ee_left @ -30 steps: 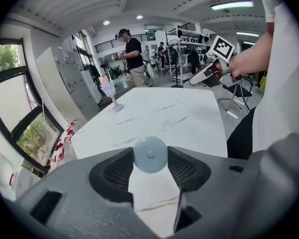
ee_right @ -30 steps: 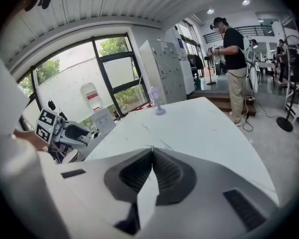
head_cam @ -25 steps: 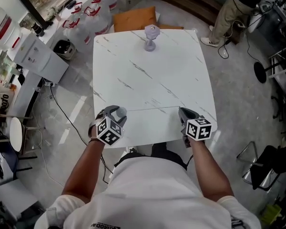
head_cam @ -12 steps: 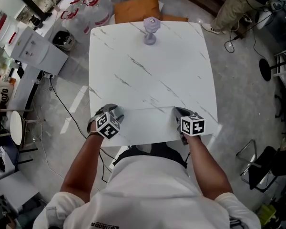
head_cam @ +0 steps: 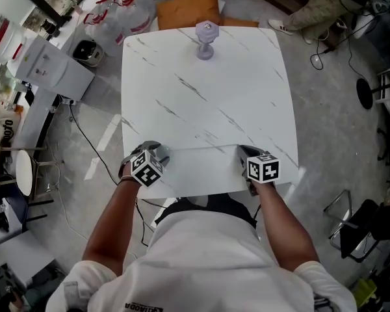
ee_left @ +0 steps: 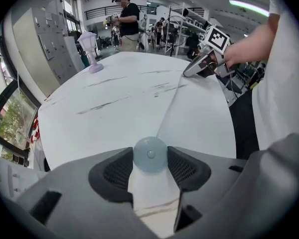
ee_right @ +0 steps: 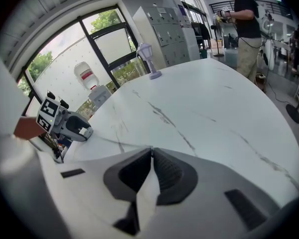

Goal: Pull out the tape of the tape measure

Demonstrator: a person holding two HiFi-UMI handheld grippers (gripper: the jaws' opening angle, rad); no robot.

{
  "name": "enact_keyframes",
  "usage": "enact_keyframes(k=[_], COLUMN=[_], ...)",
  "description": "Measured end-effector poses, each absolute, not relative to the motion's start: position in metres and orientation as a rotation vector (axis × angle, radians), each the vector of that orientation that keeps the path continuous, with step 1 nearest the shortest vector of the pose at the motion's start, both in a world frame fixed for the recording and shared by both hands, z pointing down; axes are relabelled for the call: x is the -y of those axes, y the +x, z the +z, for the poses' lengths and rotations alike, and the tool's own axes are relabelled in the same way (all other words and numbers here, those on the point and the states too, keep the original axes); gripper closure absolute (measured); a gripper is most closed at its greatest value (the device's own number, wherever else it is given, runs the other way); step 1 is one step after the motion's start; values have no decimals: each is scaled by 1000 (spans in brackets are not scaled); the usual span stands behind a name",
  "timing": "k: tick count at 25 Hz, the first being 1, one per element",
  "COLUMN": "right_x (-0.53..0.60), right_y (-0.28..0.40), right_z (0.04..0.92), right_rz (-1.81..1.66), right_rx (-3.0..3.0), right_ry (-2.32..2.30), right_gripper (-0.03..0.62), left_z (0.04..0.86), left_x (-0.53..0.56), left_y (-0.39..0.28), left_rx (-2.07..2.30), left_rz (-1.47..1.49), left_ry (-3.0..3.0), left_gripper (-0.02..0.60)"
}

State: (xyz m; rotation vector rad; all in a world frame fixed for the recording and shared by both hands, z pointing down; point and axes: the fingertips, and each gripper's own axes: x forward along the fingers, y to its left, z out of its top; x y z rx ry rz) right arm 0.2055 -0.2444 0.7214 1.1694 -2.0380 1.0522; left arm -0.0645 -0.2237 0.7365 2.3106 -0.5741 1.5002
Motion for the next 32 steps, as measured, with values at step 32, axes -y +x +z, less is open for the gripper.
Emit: enact_keyframes(k=[32], right_x=[228], right_y=[105], right_z=[432], right_rz=[446], right_rx=[2622], right_ry=[1258], right_gripper=[537], left_z=[440], left_x=[221], left_y=[-24], left_rx=[987], left_rz=[515], left_ry=[2798], left_gripper=[421])
